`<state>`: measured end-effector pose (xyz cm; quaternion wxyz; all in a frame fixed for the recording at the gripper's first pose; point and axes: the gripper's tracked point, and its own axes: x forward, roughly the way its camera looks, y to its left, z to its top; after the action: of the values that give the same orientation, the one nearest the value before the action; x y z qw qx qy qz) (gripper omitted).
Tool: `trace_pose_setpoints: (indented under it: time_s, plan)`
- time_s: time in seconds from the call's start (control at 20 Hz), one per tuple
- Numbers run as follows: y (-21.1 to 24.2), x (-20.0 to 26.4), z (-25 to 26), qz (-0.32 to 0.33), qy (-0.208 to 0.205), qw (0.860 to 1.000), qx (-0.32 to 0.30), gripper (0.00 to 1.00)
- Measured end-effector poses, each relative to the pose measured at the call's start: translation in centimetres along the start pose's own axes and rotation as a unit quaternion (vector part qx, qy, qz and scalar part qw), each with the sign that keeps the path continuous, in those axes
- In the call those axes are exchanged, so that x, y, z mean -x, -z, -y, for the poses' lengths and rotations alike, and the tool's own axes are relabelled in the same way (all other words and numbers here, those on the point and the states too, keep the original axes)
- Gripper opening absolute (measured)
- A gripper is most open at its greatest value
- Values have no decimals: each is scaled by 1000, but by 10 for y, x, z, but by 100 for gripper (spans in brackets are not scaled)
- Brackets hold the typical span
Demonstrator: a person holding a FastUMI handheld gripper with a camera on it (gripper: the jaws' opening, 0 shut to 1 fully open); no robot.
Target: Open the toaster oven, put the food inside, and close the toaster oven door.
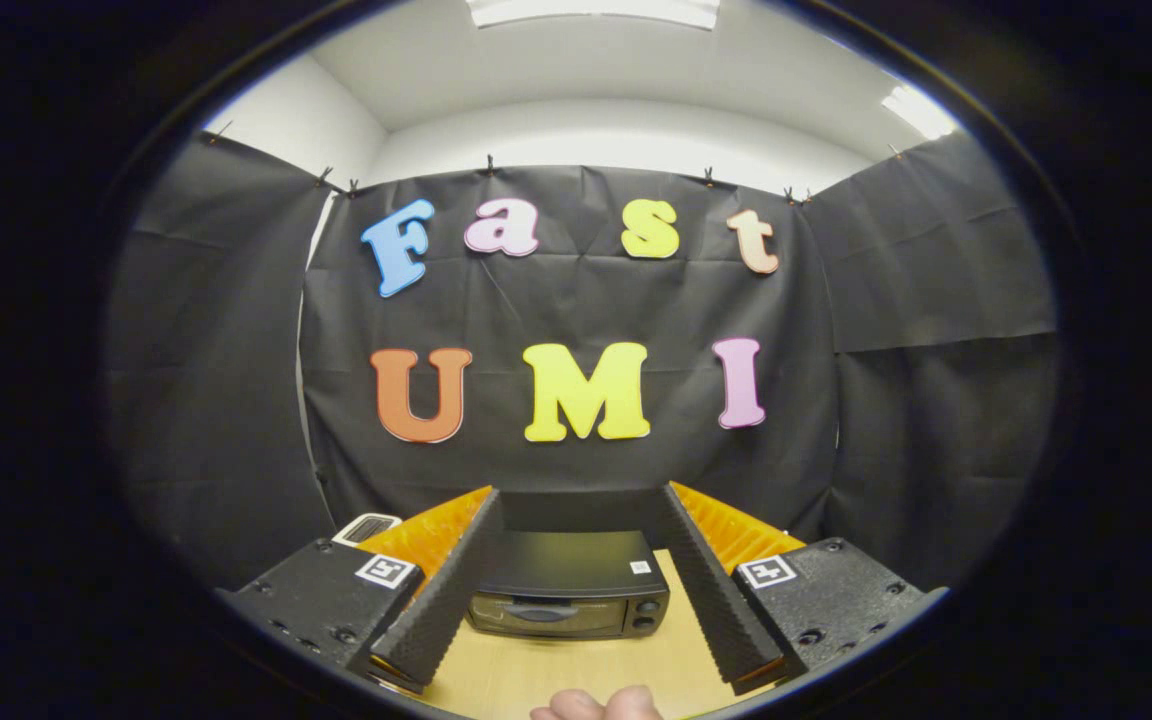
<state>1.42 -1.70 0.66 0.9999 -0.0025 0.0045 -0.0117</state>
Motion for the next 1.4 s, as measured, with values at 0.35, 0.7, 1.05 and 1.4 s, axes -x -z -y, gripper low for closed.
trace_pose_setpoints:
  time_s: [0.35,0.7,1.05,1.4]
  plan:
    - [8,-6,-3,-13,-7,1000,-10,100]
    - [15,-12,-2,-22,-11,1000,-20,100]
    - [33,-32,-1,-44,-11,998,-34,100]
    - [92,-85,-12,-95,-11,994,-48,100]
